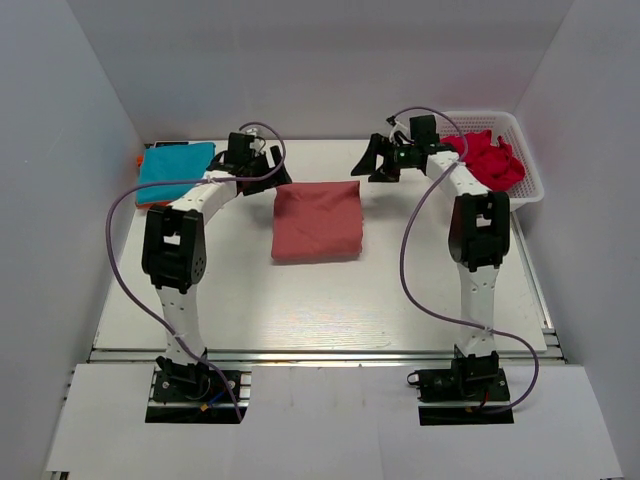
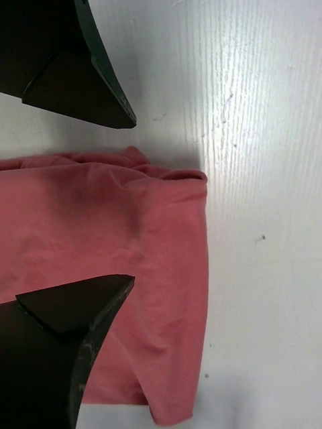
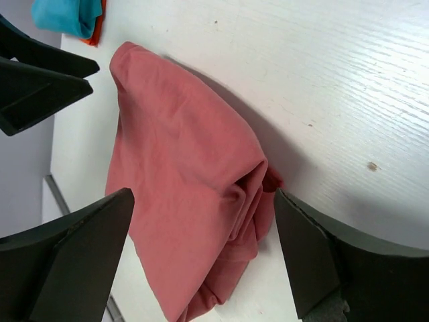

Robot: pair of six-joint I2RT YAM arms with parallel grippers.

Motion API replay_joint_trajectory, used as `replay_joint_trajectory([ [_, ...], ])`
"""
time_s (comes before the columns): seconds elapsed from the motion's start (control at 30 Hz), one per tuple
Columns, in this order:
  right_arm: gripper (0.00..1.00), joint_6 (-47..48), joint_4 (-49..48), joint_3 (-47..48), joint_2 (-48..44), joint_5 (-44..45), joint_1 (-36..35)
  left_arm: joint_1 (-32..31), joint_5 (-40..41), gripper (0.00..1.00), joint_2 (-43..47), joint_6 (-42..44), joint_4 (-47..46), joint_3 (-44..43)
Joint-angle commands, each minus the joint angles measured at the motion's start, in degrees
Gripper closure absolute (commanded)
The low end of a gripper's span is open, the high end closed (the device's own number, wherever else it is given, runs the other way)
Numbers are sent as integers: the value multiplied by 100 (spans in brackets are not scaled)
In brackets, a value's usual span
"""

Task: Fold and stack the t-shirts
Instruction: Smooth out wrinkles on the folded tshirt

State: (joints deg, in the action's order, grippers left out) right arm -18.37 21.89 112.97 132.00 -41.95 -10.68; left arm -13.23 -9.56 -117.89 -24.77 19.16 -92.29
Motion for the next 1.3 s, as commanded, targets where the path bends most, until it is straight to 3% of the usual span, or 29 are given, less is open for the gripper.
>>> replay_joint_trajectory([
  [0.0, 10, 404, 219, -386, -911, 302, -92, -13, -238, 0, 722, 17, -359, 219],
  [0.13, 10, 545, 54, -1399, -1537, 65, -285, -144, -870, 0, 828, 148, -772, 422],
  [0.27, 10, 282, -737, -2417, -2002, -1161, -461, -144, -1494, 0, 514, 26, -1238, 432],
  [0.57, 10, -105, -1826, -3227, -1494, -2334, -523, -39, -1829, 0, -708, -168, -1125, -34],
  [0.97, 10, 334, -2127, -3291, -202, -1614, -145, -39, -1891, 0, -1369, -98, -993, -324],
  [1.1, 10, 545, -1751, -2965, -481, -1492, -145, -39, -2138, 0, -1167, 287, -1054, -622],
  [1.27, 10, 616, -1283, -2605, -1255, -1350, -189, -153, -1645, 0, -474, 755, -783, -738],
])
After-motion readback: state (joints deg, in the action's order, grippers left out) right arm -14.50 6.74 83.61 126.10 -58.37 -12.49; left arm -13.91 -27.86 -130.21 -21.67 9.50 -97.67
